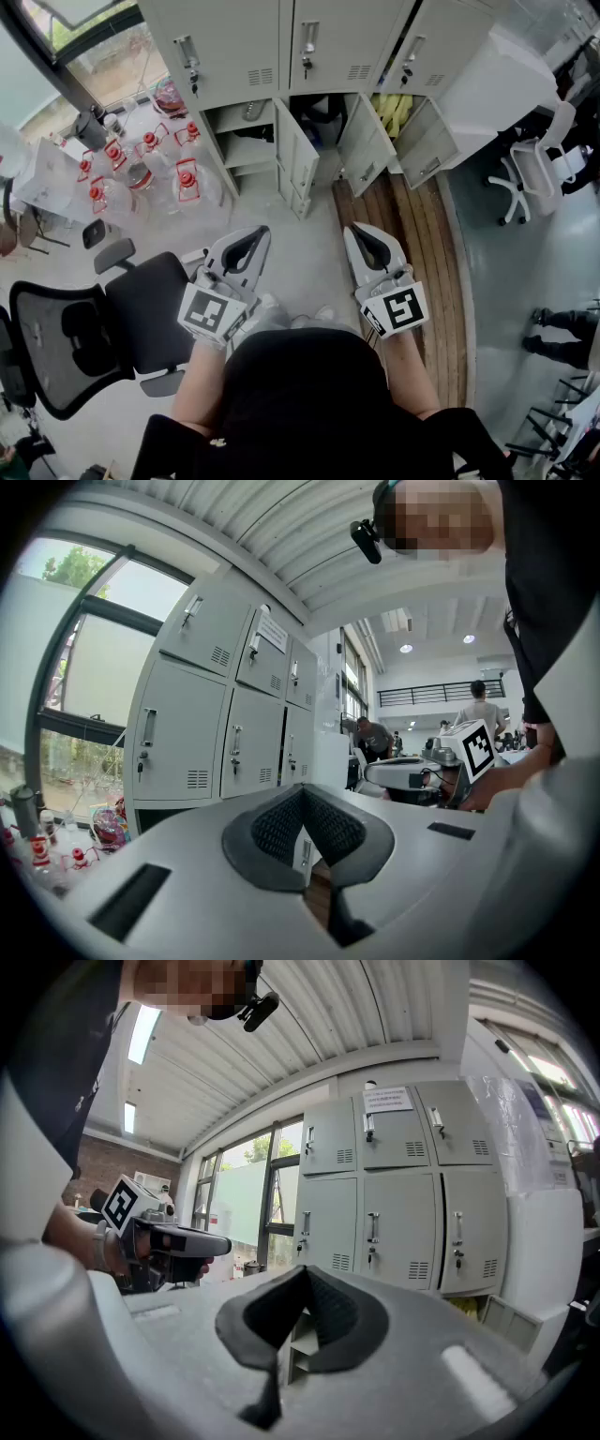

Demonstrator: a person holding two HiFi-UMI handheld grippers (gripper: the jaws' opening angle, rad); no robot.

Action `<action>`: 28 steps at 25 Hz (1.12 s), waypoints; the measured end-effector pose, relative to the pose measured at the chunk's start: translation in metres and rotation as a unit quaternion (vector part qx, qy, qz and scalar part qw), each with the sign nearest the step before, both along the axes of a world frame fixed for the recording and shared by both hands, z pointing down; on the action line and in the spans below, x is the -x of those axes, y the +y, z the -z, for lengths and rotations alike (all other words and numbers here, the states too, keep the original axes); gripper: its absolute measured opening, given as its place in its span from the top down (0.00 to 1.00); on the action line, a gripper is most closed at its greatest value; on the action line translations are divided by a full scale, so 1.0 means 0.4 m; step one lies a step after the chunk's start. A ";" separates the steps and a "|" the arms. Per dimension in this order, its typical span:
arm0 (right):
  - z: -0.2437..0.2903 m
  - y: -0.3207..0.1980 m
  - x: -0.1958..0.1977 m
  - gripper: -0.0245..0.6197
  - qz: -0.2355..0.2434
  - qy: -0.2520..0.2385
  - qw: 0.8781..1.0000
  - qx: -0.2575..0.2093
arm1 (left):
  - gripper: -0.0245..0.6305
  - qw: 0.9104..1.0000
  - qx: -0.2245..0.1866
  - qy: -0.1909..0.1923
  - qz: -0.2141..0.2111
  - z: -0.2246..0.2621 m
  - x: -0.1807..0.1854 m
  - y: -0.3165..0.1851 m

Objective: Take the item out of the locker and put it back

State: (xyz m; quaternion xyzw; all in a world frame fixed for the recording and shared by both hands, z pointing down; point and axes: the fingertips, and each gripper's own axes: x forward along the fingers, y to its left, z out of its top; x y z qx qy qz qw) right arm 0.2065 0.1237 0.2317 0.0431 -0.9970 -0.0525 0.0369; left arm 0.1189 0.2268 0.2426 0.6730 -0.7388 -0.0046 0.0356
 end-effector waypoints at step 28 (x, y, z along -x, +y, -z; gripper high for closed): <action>-0.117 -0.028 0.310 0.97 -0.014 0.030 0.998 0.056 | 0.95 0.997 0.062 0.039 0.028 -0.166 0.311 0.026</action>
